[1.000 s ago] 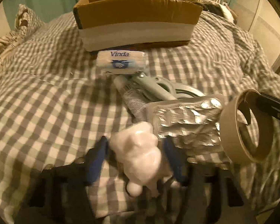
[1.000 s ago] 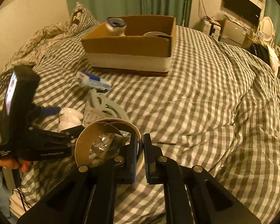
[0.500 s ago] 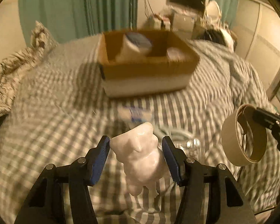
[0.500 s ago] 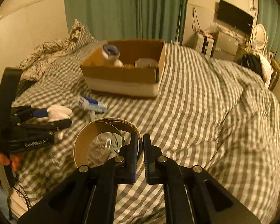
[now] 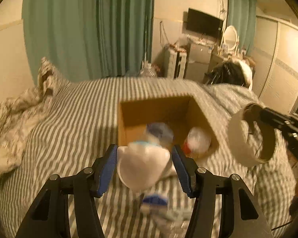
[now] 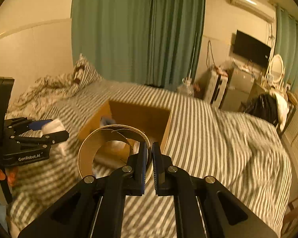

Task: Organize objects
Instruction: 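Lower the plush toy and tape roll into the box and open both tools, then move both tools back to the remaining items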

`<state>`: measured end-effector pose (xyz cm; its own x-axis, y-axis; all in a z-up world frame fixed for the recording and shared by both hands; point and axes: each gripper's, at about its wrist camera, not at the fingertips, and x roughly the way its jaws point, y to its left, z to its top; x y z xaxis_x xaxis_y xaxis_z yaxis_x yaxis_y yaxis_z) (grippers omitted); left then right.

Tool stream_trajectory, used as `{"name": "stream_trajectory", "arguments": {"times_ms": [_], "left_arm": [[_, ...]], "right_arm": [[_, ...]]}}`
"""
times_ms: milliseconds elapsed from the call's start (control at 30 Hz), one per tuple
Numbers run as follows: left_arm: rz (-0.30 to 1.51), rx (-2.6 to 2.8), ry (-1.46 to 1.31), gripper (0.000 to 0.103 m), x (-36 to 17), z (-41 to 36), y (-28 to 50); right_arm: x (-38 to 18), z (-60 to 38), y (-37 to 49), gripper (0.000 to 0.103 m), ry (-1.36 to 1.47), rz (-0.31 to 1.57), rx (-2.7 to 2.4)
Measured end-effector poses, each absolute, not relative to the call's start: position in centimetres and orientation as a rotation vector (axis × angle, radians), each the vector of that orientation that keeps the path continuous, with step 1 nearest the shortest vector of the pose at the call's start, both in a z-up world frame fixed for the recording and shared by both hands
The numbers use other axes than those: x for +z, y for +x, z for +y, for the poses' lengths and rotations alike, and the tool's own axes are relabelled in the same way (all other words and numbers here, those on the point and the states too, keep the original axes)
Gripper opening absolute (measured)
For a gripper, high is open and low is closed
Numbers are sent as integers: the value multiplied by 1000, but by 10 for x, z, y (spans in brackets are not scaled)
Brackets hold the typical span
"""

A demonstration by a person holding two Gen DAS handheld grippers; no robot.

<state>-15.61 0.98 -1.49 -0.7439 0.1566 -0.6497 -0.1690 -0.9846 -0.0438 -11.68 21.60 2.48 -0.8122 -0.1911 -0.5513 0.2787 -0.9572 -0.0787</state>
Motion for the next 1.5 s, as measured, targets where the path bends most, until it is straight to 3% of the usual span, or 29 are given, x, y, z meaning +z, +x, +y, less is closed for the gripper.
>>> {"name": "stream_trajectory", "arguments": {"times_ms": [267, 333, 367, 633, 733, 800, 833, 867, 967, 1033, 1067, 1133, 1367, 1500], "left_arm": [[61, 2795, -1025, 54, -12, 36, -243], [78, 2792, -1040, 52, -21, 40, -259], [77, 2788, -1047, 46, -26, 41, -266], [102, 2717, -1182, 46, -78, 47, -302], [89, 2705, -1186, 48, -79, 47, -298], [76, 2702, -1181, 58, -72, 46, -293], [77, 2712, -1174, 71, -69, 45, -290], [87, 2733, -1164, 80, -64, 44, -284], [118, 2781, -1129, 83, -47, 39, -268], [126, 2797, -1099, 89, -32, 33, -254], [132, 2810, -1076, 96, -24, 31, -244], [148, 2842, -1036, 100, -10, 28, -226], [111, 2880, -974, 103, 12, 5, -150], [81, 2892, -999, 103, 1, -2, -108]], "right_arm": [[37, 217, -206, 6, 781, 195, -2793], [29, 217, -230, 6, 807, 166, -2784], [24, 217, -239, 6, 822, 154, -2778], [-29, 215, -283, 7, 930, 29, -2685], [-34, 215, -283, 9, 946, 40, -2691], [-28, 215, -279, 13, 928, 46, -2701], [-24, 217, -277, 18, 921, 39, -2704], [-18, 219, -272, 30, 912, 29, -2714], [1, 225, -258, 53, 870, 23, -2753], [19, 229, -241, 55, 837, 27, -2768], [26, 229, -234, 58, 825, 30, -2772], [42, 231, -213, 67, 802, 51, -2785], [72, 221, -134, 87, 749, 166, -2823], [70, 208, -89, 90, 751, 213, -2811]]}}
